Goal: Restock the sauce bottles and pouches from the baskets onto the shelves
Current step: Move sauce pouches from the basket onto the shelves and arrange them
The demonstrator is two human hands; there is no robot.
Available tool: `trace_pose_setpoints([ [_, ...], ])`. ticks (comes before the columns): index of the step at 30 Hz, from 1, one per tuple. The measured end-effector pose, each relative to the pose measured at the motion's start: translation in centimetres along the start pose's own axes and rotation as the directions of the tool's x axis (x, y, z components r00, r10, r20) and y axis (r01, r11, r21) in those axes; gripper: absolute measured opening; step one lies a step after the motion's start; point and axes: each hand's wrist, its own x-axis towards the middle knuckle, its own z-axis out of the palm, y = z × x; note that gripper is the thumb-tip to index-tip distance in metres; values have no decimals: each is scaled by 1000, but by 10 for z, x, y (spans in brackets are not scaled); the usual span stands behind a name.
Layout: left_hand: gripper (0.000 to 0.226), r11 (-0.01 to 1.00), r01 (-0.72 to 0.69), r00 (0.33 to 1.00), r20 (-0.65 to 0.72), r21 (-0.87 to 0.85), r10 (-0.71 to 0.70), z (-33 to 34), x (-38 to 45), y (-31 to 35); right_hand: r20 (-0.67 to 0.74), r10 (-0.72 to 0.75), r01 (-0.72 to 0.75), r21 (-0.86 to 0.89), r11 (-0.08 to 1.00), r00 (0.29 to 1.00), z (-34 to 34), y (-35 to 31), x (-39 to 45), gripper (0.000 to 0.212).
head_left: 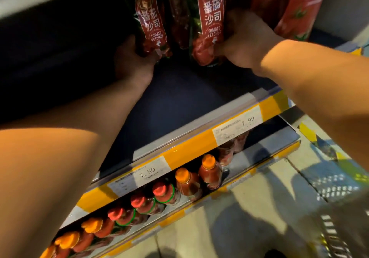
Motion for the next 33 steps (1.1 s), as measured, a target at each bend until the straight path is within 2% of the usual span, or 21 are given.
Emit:
trace_pose_setpoints([
  [7,45,1000,25,999,-44,1,-25,6,4,-1,-40,-3,4,38,999,999,7,1,0,66],
  [14,39,999,25,999,-47,-28,-26,4,1,-1,-89,-4,9,53,999,996,16,-1,-1,59],
  [20,53,990,69,998,3,-122,-69,-8,-6,3,-70,-19,22,44,999,997,15,0,-8,64],
  [25,48,990,71,994,87,-123,-60,-30,-28,10,-52,-1,-5,-121,993,999,8,-9,-17,73],
  [28,49,981,127,986,127,-146,-108,-48,-49,17,-27,41,-49,-399,916,999,7,-18,-26,58],
  [30,49,978,162,974,181,-135,-136,-65,-65,24,16,42,-27,-532,846,999,8,-30,-38,43],
  [33,44,975,198,956,238,-101,-170,-97,-93,38,164,-37,122,-544,830,986,11,-59,-64,30],
])
